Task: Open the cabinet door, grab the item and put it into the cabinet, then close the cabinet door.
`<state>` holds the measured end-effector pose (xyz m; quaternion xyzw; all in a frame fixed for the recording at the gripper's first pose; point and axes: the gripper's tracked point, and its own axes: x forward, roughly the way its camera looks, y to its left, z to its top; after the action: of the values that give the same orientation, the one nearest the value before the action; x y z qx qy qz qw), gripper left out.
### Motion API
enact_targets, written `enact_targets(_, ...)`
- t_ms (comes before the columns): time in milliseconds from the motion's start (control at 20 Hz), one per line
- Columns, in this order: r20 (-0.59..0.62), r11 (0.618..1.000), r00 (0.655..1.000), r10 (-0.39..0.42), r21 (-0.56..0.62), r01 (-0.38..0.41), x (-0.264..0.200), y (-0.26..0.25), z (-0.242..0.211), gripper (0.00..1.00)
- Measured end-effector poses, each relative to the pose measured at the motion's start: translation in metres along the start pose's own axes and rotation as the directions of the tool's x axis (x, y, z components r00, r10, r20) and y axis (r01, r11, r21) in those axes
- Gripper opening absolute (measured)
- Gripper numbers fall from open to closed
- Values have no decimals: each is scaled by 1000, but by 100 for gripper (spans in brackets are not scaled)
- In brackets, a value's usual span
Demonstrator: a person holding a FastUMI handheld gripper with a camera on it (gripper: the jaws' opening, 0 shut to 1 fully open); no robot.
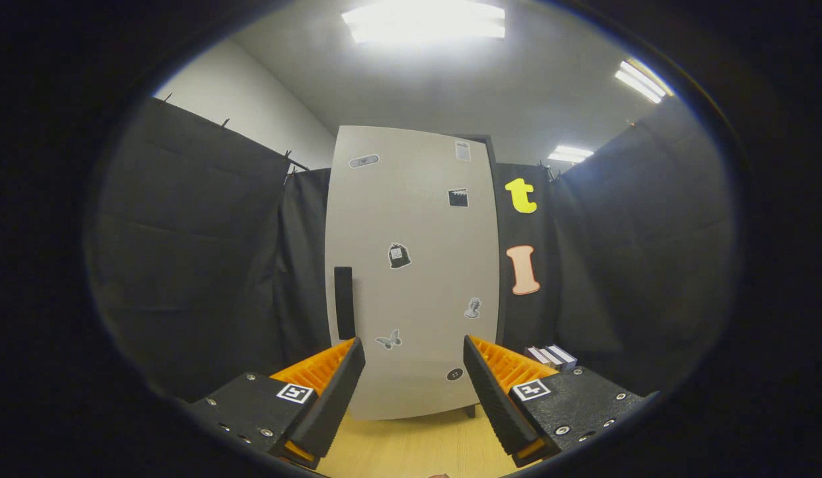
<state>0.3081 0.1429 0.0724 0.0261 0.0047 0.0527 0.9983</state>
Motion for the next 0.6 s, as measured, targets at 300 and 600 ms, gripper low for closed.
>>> enact_targets(300, -15, 999, 999, -42, 20, 42, -41, 0, -20, 93)
enact_targets(600, -48, 997, 997, -61, 54, 63, -59, 2, -37, 93)
